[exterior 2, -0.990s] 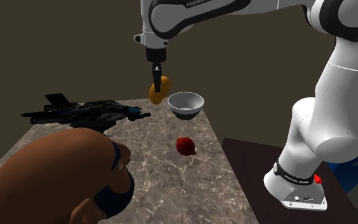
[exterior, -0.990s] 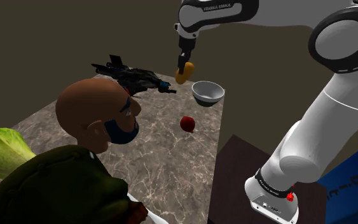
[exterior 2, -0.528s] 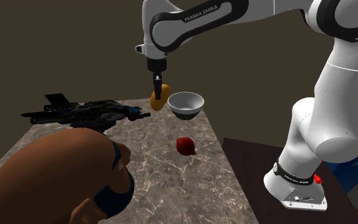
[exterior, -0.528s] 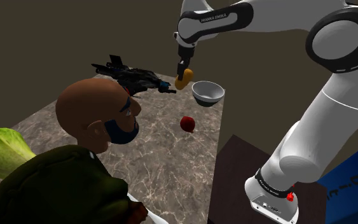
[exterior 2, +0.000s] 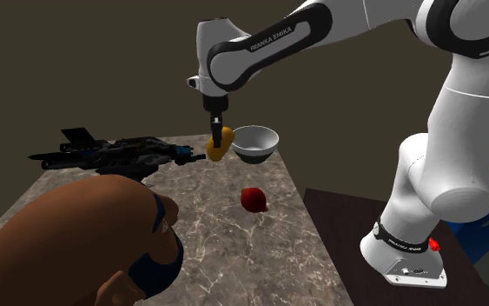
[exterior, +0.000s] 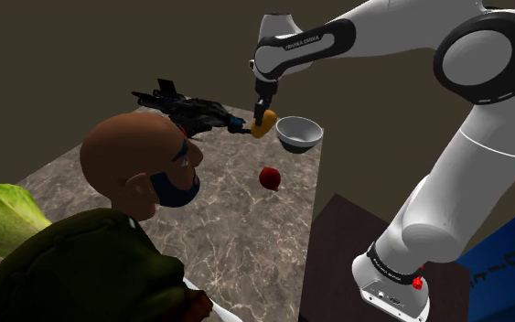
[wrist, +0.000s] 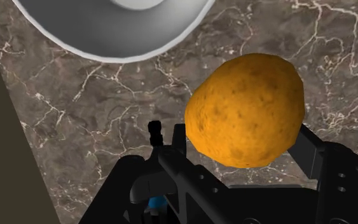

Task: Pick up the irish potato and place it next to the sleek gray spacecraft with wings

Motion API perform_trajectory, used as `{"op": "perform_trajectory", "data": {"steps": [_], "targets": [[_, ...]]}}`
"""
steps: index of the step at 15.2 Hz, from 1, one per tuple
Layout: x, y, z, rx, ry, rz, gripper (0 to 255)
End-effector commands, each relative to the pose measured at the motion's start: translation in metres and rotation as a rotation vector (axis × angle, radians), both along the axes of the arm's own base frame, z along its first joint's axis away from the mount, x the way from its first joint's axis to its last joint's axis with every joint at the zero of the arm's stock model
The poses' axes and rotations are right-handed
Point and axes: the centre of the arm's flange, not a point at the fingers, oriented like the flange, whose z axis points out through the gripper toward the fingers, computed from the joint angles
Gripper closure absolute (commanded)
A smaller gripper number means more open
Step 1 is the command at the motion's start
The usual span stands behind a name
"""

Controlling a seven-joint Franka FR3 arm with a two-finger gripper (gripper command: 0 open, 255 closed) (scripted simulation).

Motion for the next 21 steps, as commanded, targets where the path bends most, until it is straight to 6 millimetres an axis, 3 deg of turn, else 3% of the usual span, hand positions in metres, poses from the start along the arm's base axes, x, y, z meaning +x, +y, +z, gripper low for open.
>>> {"op": "perform_trajectory", "data": {"steps": [1,18,21], "targets": [[0.001,-0.001,-0.011,0.0,-0.001,0.0,255],[0.001,-0.001,-0.101,0.0,-0.001,0.0,255],[0.001,-0.001,-0.101,0.0,-0.001,0.0,255]]}}
